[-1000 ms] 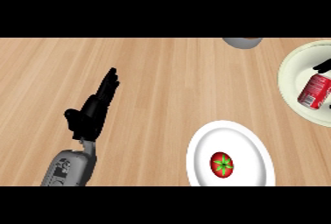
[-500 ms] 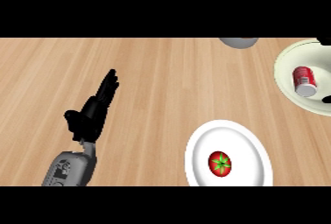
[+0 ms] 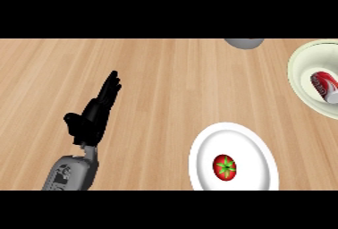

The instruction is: Pick the can from the plate and place it in the bowl

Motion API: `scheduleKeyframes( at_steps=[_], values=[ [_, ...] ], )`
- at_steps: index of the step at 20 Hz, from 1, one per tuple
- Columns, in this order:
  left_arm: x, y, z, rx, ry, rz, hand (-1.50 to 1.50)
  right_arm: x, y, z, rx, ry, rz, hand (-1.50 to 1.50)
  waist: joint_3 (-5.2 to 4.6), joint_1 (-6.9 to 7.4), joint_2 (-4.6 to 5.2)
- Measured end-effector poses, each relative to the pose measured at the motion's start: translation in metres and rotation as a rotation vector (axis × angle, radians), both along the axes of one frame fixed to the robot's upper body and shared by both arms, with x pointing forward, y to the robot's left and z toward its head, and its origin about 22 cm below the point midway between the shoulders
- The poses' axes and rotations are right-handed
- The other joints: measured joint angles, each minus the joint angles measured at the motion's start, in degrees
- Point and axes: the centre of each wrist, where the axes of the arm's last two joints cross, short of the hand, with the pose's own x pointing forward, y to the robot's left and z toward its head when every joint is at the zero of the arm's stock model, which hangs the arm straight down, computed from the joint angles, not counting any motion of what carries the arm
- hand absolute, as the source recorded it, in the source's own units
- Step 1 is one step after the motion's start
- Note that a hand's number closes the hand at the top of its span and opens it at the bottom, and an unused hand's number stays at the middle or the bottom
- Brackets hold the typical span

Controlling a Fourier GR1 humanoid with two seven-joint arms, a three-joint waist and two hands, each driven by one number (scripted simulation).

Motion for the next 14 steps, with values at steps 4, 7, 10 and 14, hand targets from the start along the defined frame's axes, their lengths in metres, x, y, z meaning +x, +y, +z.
scheduleKeyframes(
  at_steps=[4, 7, 10, 14],
  values=[
    [0.0, 0.0, -0.002, -0.002, 0.0, -0.001, 0.0, -0.003, -0.005, 0.006, 0.046, 0.045, -0.009, -1.5, 0.1, -0.16, 0.31],
    [-0.001, 0.0, -0.003, -0.005, -0.004, 0.0, 0.0, -0.006, -0.008, 0.008, 0.063, 0.078, -0.008, -1.5, 0.2, -0.18, 0.44],
    [0.0, 0.001, 0.0, -0.004, -0.013, 0.003, 0.0, -0.007, -0.008, 0.011, 0.075, 0.106, 0.002, -1.5, 0.28, -0.29, 0.4],
    [0.0, 0.006, -0.001, -0.004, -0.009, 0.014, 0.0, -0.01, -0.01, 0.015, 0.082, 0.126, 0.01, -1.5, 0.34, -0.49, 0.47]
  ],
)
